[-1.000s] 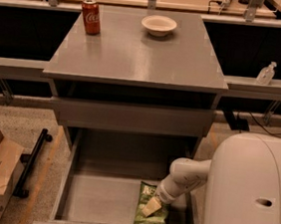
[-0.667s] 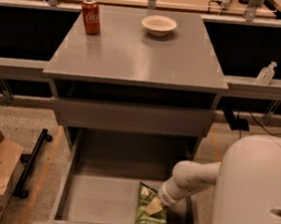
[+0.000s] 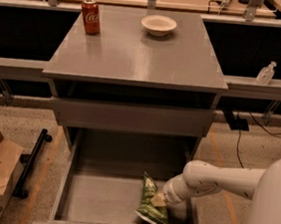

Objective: Pick green jalapeno chip bag from middle drawer and place on counter

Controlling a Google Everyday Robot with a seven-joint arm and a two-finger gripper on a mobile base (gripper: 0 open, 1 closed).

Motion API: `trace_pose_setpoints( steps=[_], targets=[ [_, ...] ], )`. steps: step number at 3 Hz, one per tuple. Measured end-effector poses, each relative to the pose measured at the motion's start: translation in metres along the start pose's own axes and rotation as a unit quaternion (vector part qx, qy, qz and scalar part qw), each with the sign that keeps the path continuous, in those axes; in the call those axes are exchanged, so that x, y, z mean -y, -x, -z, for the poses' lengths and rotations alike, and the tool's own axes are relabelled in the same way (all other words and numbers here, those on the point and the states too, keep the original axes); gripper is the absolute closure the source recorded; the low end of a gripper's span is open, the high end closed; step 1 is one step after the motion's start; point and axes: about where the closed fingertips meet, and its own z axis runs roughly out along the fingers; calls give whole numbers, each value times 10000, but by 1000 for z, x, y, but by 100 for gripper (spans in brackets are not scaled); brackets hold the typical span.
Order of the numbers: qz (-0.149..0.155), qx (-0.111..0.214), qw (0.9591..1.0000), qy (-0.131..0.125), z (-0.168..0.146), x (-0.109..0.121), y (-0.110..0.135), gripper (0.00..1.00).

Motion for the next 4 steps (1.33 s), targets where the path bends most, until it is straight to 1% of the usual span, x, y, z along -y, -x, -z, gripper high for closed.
trace_pose_setpoints(
  steps=[1,2,3,4],
  targets=[
    [-34,744,9967,317,36,-8,36,100],
    [252,1604,9847,636,122,-18,67,100],
    [467,2307,9698,641,221,-13,80,100],
    [538,2340,9671,839,240,-18,76,100]
  ],
)
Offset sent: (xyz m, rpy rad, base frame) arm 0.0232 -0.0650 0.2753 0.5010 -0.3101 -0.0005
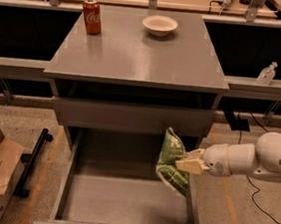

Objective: Pick green jalapeno chip bag from middle drawer and place on counter

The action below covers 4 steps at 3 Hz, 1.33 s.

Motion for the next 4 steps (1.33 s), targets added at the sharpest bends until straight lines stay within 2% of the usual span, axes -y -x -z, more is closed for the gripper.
trace_pose_setpoints(
  steps=[1,2,3,4],
  targets=[
    [31,-23,10000,25,-1,-1,3,100],
    [303,-46,9995,111,7,-3,36,100],
    [743,-133,9969,201,24,-11,95,100],
    [1468,-216,9887,206,47,-33,180,100]
  ],
)
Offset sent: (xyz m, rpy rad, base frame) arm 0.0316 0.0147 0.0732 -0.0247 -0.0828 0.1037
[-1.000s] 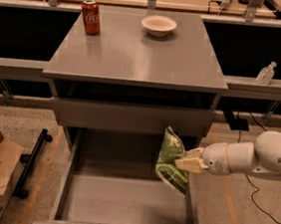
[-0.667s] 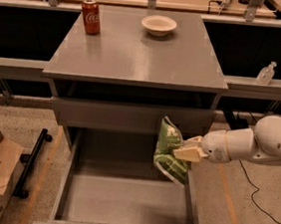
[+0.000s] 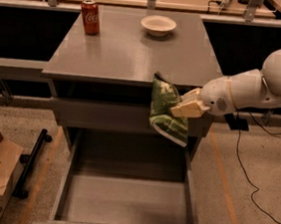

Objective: Pick green jalapeno chip bag from middle drawer and place on counter

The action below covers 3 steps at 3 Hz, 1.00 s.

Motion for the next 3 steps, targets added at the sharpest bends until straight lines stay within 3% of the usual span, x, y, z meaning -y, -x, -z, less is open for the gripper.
trace_pose_setpoints(
  steps=[1,2,3],
  targets=[
    [-8,-4,10000,6,-1,0,-1,100],
    [184,45,9997,-153,0,3,18,100],
    [528,-23,9980,-334,16,10,53,100]
  ],
)
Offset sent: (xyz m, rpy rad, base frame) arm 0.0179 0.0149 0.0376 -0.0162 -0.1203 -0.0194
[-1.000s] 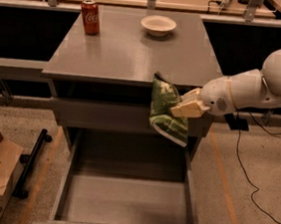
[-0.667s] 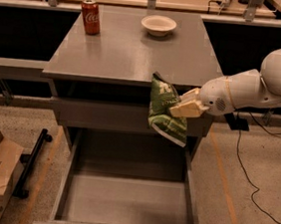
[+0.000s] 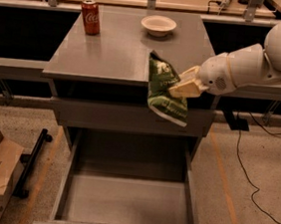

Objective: Pick green jalapeno chip bag from middle drawer and place on counter

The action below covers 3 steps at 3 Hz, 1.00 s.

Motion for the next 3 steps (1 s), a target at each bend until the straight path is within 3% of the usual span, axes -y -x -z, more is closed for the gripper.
trace_pose_setpoints(
  steps=[1,3],
  targets=[
    [319,1,9995,-79,15,25,37,100],
    [742,321,9963,-301,-6,102,99,100]
  ],
)
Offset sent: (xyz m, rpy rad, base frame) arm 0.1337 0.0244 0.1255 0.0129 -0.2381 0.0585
